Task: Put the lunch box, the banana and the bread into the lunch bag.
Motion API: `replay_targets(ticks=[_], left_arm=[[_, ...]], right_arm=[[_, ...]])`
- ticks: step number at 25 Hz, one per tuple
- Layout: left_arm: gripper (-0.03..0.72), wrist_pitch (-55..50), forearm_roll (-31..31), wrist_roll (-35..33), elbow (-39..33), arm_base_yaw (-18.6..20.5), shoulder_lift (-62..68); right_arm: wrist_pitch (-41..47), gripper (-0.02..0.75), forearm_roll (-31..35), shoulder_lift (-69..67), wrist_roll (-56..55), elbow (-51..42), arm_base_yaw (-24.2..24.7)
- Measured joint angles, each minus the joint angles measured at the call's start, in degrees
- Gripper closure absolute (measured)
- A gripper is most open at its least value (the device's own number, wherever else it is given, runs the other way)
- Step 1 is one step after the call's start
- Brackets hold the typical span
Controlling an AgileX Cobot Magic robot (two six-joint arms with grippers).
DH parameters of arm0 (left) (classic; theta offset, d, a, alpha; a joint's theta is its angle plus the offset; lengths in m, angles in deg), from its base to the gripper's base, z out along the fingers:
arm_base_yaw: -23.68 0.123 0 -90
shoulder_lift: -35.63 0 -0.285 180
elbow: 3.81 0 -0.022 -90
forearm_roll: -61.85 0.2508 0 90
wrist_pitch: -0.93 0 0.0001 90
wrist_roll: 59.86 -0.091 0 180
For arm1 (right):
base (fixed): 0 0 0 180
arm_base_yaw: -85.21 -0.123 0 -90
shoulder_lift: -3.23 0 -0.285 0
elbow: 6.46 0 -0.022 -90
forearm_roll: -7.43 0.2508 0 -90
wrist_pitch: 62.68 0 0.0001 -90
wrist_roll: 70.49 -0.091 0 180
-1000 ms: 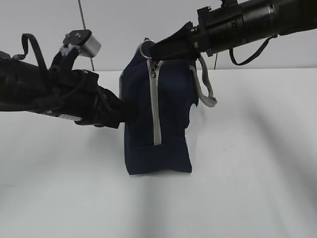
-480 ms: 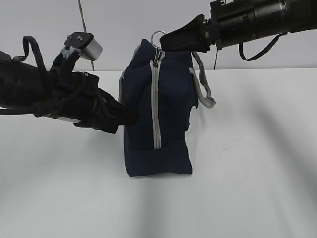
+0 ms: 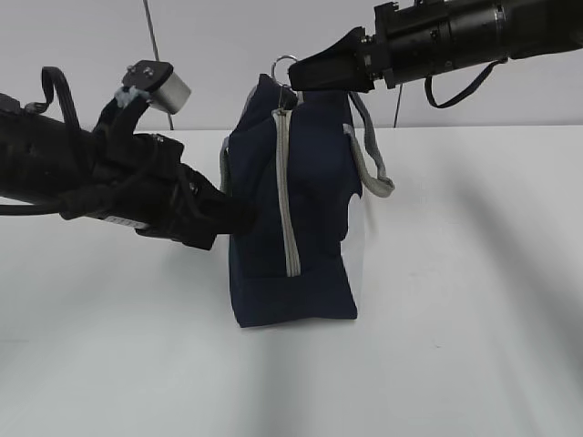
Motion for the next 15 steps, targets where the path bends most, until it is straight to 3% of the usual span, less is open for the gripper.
replay_targets(ticks=[9,15], left_arm=[[0.685,-0.3,0.2,0.0,0.2,0.2,0.0],[0.685,-0.9,0.9,0.1,0.2,0.2,0.0]], right_arm=[[1.5,0.754,-4.2,-5.4,-6.0,9.1,0.0],[1.7,0.754,-5.3,-6.2,-7.4,9.8,0.0]])
